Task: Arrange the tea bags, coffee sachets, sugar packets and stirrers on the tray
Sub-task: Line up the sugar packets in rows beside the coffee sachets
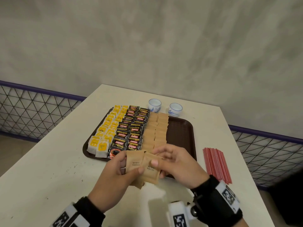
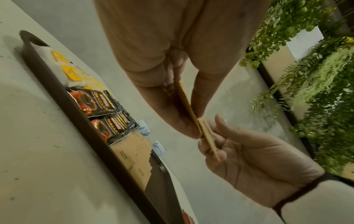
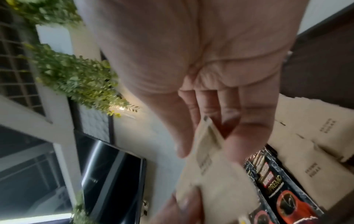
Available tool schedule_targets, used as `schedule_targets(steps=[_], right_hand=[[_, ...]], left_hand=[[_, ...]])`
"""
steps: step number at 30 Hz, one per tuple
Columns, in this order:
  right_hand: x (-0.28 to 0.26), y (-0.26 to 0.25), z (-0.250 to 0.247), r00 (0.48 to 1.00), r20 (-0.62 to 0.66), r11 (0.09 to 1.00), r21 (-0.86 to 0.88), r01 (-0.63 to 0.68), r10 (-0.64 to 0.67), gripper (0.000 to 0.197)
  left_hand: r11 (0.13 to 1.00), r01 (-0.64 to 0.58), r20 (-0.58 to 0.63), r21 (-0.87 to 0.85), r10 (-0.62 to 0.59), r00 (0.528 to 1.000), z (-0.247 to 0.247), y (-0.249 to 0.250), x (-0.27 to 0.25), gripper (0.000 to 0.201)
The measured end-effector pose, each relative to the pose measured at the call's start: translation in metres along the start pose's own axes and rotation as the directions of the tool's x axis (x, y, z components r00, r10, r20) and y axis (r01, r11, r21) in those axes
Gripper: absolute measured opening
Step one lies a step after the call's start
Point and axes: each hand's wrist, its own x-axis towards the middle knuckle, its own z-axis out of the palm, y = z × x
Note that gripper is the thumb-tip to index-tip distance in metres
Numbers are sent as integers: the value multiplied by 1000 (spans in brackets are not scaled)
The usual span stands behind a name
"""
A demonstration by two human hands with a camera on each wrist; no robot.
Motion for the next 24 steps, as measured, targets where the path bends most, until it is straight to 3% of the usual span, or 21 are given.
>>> schedule_targets(steps=[4,8,11,14,18,24], right_hand=[[-14,-4,0,986,-151,993,-97,61,-75,14],[-31,-15,-9,966,-244,995,18,94,-87,15],[-45,-31,-16,949,-290,973,151,176,-127,33],[-59,-43,-18,935,-305,960,152,236,-181,48],[-71,-52,-18,919,-333,961,99,258,-212,28],[-75,-46,-19,846,-478,964,-10,265,-237,10]], left_hand=[[998,3,31,-57,-1,1000,8,5,0,32],[998,9,31,-60,-7,1000,6,7,-3,33],[998,23,31,-57,-21,999,4,6,-5,34],[997,37,36,-66,-34,999,6,5,-7,36],[995,57,38,-82,-54,998,8,4,-9,36],[995,64,47,-74,-60,997,11,4,-12,35]])
